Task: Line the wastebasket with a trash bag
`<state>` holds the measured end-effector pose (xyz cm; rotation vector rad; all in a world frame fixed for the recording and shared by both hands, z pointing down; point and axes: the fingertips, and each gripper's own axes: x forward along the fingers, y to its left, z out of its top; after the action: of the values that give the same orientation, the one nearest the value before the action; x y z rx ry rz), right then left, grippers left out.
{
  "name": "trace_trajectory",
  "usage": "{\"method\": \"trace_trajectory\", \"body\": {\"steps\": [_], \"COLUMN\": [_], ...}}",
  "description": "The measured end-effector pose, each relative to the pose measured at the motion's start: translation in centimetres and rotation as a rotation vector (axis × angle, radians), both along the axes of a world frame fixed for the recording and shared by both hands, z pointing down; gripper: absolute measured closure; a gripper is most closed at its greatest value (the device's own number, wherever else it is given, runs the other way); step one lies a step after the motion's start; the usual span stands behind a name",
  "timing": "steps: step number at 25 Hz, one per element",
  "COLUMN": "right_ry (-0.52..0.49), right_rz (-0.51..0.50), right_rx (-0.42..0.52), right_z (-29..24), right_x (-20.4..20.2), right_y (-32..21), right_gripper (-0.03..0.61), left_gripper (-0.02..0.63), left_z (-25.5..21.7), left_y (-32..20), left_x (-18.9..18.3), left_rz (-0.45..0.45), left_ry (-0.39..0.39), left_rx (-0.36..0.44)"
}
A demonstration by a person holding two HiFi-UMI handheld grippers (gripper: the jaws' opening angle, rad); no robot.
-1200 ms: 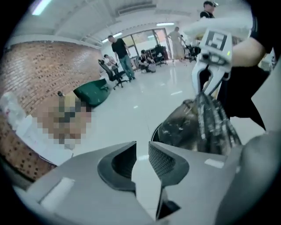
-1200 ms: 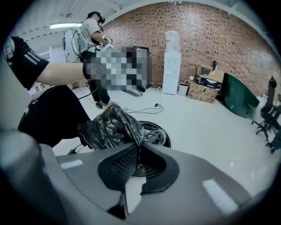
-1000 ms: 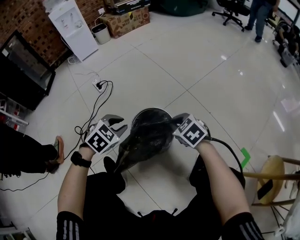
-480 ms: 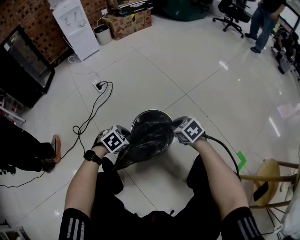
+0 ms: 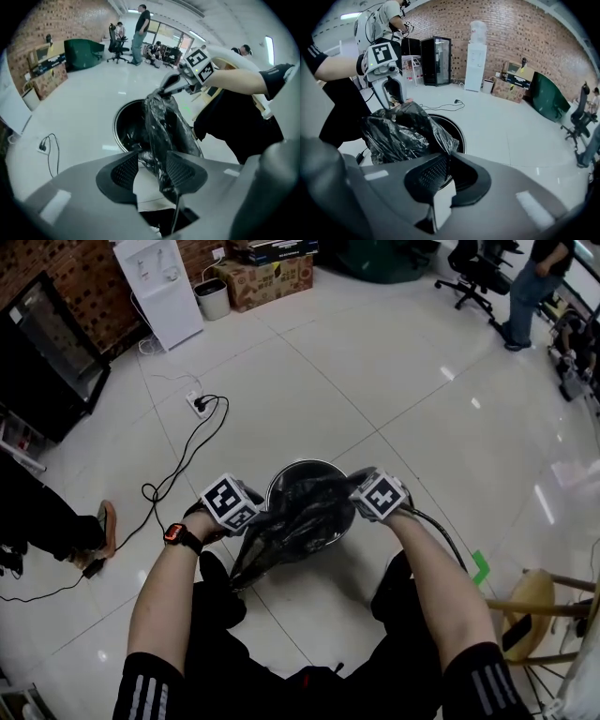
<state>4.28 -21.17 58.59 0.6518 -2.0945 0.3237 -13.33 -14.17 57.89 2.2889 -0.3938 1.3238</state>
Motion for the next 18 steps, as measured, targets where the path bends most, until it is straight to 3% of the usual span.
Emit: {"method": "trace_trajectory", "body": {"steps": [2, 4, 6, 7, 8, 11, 13, 15, 16, 17, 18], "right_ry": [-0.005, -0.011, -0.023, -0.033, -0.047, -0.077, -0.085, -0.104, -0.118, -0.131, -0.139], "right_rz": [0.002, 0.001, 0.007, 0.015, 0.023, 0.028, 0.036, 0.068, 0.083, 0.092, 0.095], "right_rx": [0.013, 0.016, 0.014, 0.012, 0.008, 0.005, 0.014, 0.017, 0.014, 0.013, 0.015], "right_z": [0.1, 0.3, 0.5, 0.6, 0.7, 0.9, 1.0, 1.0, 0.9, 0.8, 0.6], "right_x": [0.0, -0.1, -0.1, 0.0, 0.1, 0.4, 1.0, 1.8, 2.0, 2.0, 1.9], "right_y": [-0.9, -1.5, -2.0, -2.3, -2.5, -2.9, -3.5, -4.3, -4.6, -4.8, -4.9], "right_gripper": [0.571, 0.571, 0.571, 0.571, 0.571, 0.571, 0.57, 0.571, 0.571, 0.571, 0.571], "left_gripper": [0.428, 0.453, 0.526, 0.605, 0.608, 0.61, 0.612, 0.613, 0.584, 0.492, 0.461], "left_z": [1.2, 1.6, 1.4, 1.3, 1.4, 1.6, 1.1, 0.2, -0.2, -0.3, -0.2], "left_y": [0.3, 0.6, 1.2, 1.4, 1.2, -1.2, -3.0, -3.4, -3.0, -2.2, -1.1], "left_x": [-0.5, -0.2, 0.5, 0.7, 0.7, 0.3, 0.1, 0.3, 0.4, 0.5, 0.5], "left_rz": [0.007, -0.007, 0.009, 0.028, 0.042, 0.006, -0.049, -0.063, -0.056, -0.045, -0.03], "left_ry": [-0.006, 0.036, 0.073, 0.066, 0.044, -0.018, -0.006, 0.043, 0.067, 0.088, 0.104], "left_rx": [-0.031, -0.071, -0.121, -0.127, -0.113, -0.008, 0.036, 0.011, -0.029, -0.083, -0.145]}}
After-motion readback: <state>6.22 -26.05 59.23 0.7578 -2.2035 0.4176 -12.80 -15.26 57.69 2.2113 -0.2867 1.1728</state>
